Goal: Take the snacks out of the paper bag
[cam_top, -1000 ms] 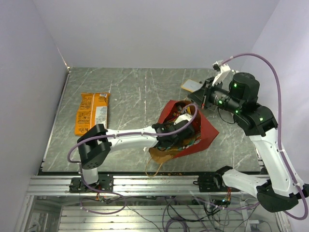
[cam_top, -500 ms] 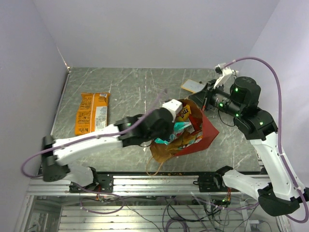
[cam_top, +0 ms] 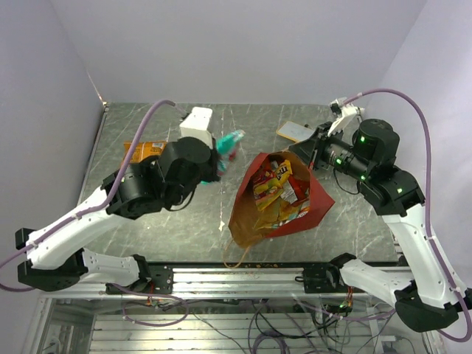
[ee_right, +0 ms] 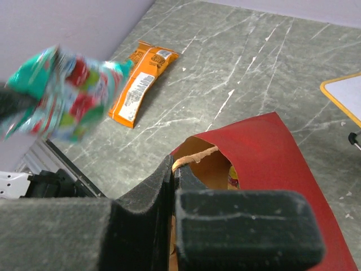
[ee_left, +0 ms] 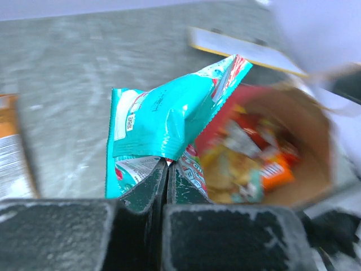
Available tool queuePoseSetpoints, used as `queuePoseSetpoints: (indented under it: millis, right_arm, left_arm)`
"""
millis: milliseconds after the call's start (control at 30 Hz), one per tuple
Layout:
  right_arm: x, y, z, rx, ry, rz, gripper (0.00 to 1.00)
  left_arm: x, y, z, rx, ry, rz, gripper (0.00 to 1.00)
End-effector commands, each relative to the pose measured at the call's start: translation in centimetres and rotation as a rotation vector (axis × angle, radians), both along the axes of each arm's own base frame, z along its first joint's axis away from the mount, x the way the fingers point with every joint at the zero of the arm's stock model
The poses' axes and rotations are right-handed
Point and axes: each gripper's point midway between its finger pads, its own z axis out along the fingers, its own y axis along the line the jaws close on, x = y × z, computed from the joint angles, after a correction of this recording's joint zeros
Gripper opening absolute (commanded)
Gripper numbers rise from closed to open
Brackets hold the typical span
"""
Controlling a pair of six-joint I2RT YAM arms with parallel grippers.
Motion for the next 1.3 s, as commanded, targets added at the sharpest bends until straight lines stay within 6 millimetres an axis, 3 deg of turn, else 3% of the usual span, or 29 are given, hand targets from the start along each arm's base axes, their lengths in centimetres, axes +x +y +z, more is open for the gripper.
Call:
queuePoseSetpoints:
  millis: [0, 267, 367, 500, 733, 933, 1067, 1133, 1267]
  right_arm:
    - [-0.4, -0.1, 2.2, 0.067, -0.072, -0.009, 0.00]
    - [0.3, 0.3, 1.8, 0.053, -0.070, 0.001, 0.00]
    - [0.5, 0.7, 1.4, 0.019, -0.072, 0.033, 0.00]
    - [0.7, 1.1, 0.8, -0.019, -0.068, 0.067, 0.00]
    - [0.6, 1.8, 0.0, -0.016, -0.069, 0.114, 0.00]
    - [0.5, 1.5, -0.3, -0.029, -0.074, 0.104, 0.00]
    - [0.3, 1.7, -0.3, -0.018, -0.075, 0.120, 0.00]
    - [0.2, 1.8, -0.4, -0.021, -0.068, 0.126, 0.00]
    - [0.0, 1.9, -0.9, -0.009, -0.054, 0.130, 0.00]
  left_arm:
    - [5.0, 9.4, -1.8, 0.149, -0.009, 0.455, 0.07]
    - [10.3, 19.0, -6.0, 0.340, 0.059, 0.781, 0.07]
    - [11.1, 22.0, -7.5, 0.447, 0.062, 0.904, 0.07]
    - [11.4, 24.3, -10.4, 0.640, 0.040, 0.942, 0.07]
    - [11.4, 26.8, -16.5, 0.905, 0.095, 0.824, 0.07]
    - [11.8, 27.2, -22.4, 0.989, 0.154, 0.699, 0.07]
    - [12.7, 25.9, -25.1, 0.913, 0.178, 0.631, 0.07]
    - [12.6, 25.5, -26.6, 0.905, 0.237, 0.613, 0.18]
    - [12.8, 24.7, -26.3, 0.858, 0.290, 0.613, 0.62]
